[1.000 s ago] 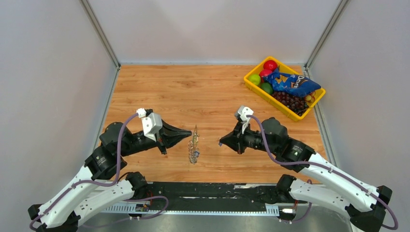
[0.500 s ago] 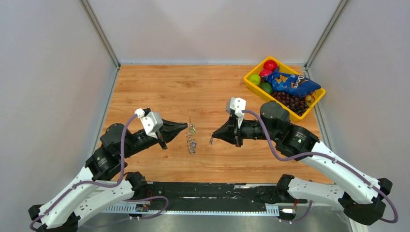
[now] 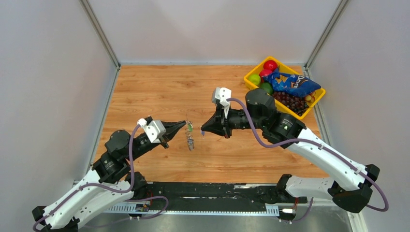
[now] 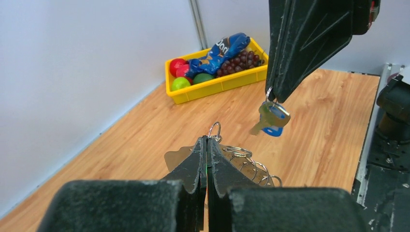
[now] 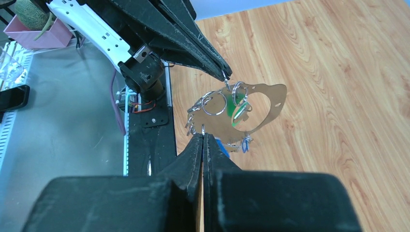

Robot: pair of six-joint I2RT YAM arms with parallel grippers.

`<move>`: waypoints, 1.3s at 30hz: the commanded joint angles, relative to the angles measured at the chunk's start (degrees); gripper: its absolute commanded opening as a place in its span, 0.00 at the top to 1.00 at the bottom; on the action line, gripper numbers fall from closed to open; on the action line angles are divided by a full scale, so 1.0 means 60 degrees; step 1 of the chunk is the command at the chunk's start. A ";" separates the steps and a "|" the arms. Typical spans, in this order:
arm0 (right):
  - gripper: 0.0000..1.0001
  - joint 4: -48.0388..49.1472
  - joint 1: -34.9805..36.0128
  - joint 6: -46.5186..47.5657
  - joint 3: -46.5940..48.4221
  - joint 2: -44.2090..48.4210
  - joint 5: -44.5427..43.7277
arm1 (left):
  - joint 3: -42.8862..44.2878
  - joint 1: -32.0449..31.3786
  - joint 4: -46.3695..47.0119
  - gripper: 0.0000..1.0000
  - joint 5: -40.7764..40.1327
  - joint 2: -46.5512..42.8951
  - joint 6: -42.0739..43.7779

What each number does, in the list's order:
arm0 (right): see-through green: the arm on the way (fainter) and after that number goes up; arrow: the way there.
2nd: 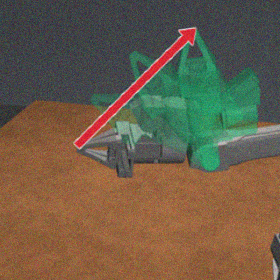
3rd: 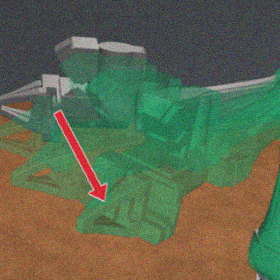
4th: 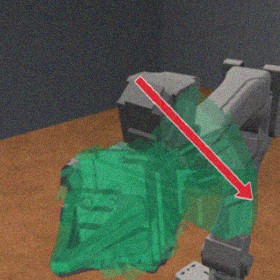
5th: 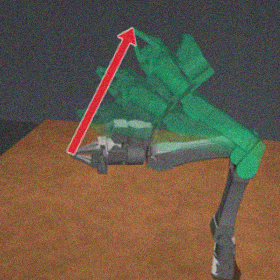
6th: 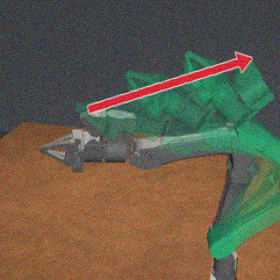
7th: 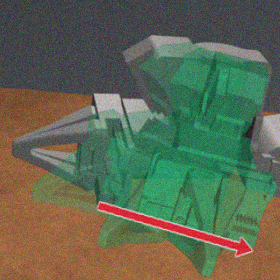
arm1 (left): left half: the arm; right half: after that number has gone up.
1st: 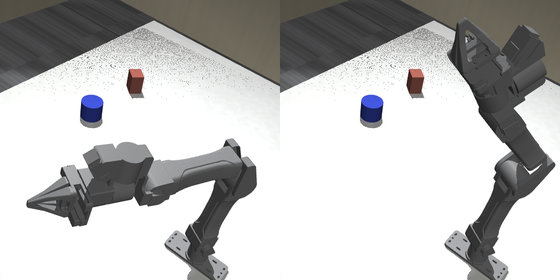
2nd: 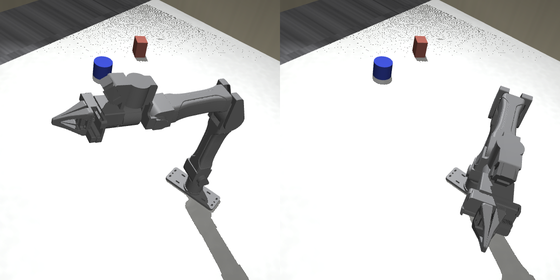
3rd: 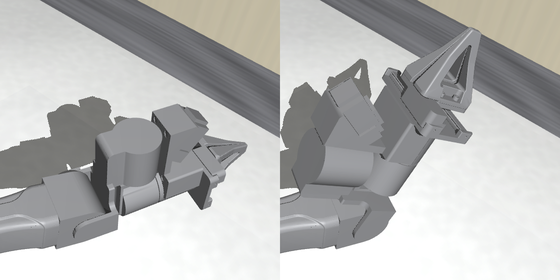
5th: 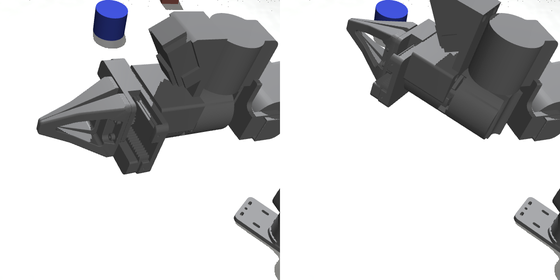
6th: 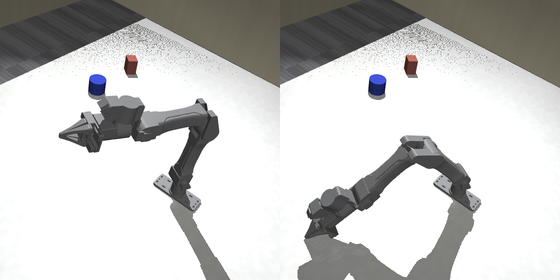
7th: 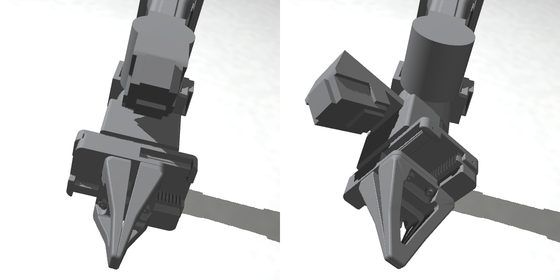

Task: Put the keys on the keyring

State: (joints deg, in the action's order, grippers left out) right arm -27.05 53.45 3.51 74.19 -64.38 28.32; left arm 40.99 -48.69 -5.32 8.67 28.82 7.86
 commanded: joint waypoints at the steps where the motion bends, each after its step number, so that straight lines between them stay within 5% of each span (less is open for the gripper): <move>1: 1.00 0.0521 -0.0008 -0.0281 0.0496 -0.0352 0.0554 | -0.0177 -0.0023 0.1566 1.00 0.0089 -0.0284 0.0609; 39: 1.00 0.1290 0.0342 -0.0971 0.1506 -0.1622 -0.0441 | -0.0577 -0.0015 0.1831 1.00 0.0113 -0.0471 0.0479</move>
State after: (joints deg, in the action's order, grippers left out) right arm -22.02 55.11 -1.21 80.34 -74.22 28.21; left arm 37.36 -48.66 1.41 8.88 26.57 10.00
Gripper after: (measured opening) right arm 0.005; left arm 0.006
